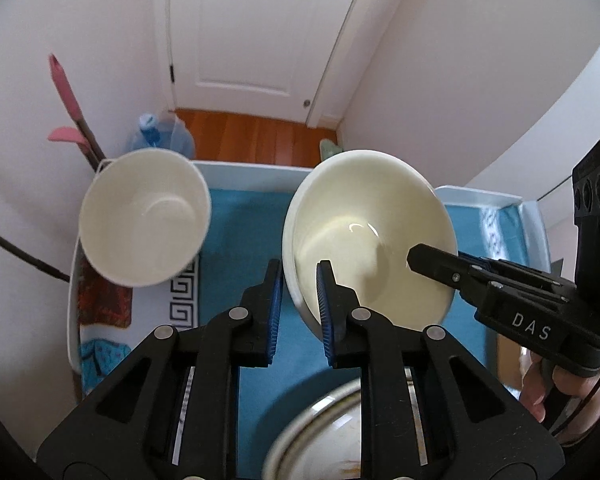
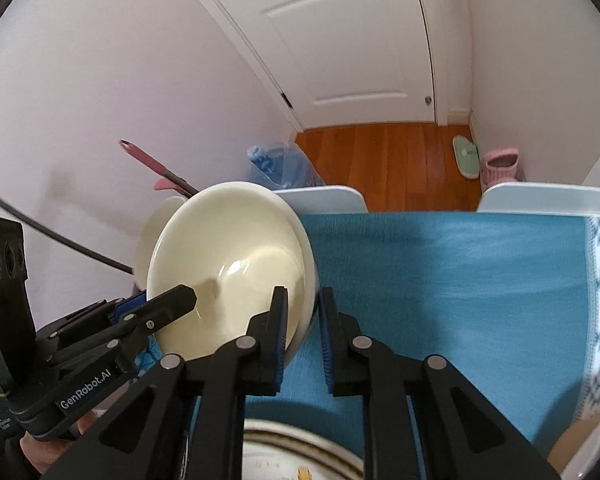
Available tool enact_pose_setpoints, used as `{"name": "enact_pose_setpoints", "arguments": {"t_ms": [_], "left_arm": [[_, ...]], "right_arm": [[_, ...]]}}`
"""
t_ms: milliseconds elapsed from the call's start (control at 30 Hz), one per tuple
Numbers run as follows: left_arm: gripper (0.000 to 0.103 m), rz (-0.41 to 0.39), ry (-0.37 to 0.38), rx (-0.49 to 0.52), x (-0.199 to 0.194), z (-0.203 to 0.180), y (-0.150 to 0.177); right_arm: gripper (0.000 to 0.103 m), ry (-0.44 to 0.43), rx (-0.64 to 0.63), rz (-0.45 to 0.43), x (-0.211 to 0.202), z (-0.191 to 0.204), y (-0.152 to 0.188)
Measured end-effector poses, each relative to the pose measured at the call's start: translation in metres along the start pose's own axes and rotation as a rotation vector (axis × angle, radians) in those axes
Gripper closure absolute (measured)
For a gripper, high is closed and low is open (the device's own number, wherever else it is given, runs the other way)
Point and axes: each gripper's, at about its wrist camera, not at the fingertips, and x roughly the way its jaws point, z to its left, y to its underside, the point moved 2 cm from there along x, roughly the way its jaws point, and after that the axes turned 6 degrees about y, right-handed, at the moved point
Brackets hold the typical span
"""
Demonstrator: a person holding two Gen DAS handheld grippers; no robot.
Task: Organize plates and bowls
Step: 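Carry the cream bowl and lower it into the taupe basket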
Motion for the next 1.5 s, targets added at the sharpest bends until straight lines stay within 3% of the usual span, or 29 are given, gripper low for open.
{"name": "enact_pose_setpoints", "arguments": {"t_ms": [200,400,533,733,1033,1500], "left_arm": [[0.088,-0.051,-0.010,0.023,-0.038,-0.061,0.016],[0.088,-0.078,0.037,0.069,-0.057,-0.135,0.033],[0.088,-0.070,0.084,0.106,-0.049,-0.192,0.051],[0.088,0.003,0.153,0.151,-0.014,-0.260,0.083],[0.088,0.162,0.138,0.168,0.054,-0.299,0.137],[0.088,0.255,0.040,0.209,0.103,-0.298,0.158]], "right_arm": [[0.089,-0.038,-0.007,-0.056,-0.058,-0.018,0.015],[0.089,-0.025,0.005,-0.102,-0.126,-0.061,0.040],[0.089,0.021,0.037,-0.108,-0.162,-0.101,0.061],[0.089,0.088,0.101,-0.114,-0.196,-0.166,0.098],[0.089,0.149,0.169,-0.026,-0.182,-0.240,0.140],[0.089,0.170,0.134,0.055,-0.144,-0.266,0.158]]}}
